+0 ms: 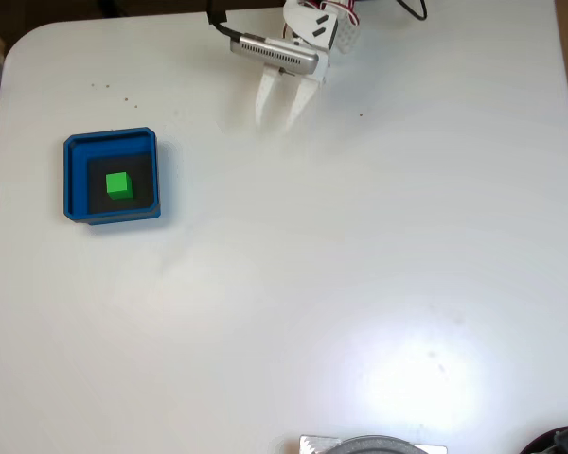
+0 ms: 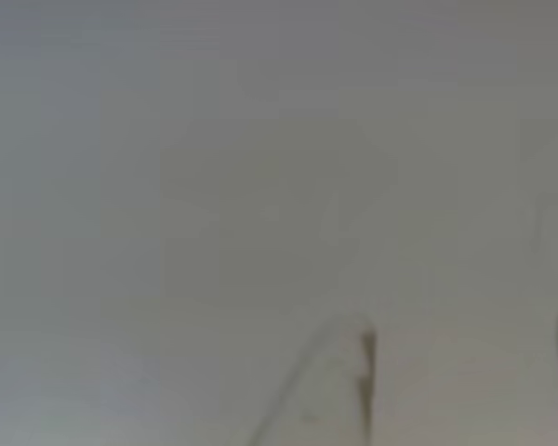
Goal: Pick up green cube and drop it in the blue box
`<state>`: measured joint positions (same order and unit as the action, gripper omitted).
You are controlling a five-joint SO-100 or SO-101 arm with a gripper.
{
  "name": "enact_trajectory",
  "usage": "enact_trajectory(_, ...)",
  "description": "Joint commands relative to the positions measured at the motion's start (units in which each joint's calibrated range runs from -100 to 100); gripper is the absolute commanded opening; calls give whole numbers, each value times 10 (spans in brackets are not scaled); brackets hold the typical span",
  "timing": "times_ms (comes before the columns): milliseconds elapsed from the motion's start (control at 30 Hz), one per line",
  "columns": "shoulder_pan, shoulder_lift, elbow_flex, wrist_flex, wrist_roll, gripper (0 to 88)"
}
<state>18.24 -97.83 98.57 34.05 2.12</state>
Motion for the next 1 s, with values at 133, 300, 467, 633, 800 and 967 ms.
enact_trajectory(133, -40, -14, -3, -15, -1, 47)
enact_trajectory(300, -71, -14, -3, -15, 2, 40)
enact_trajectory(467, -95, -14, -3, -15, 3, 40)
enact_trajectory(633, -121, -14, -3, -15, 3, 40)
enact_trajectory(800, -137, -14, -3, -15, 2, 40)
enact_trajectory(967, -152, -14, -3, -15, 2, 40)
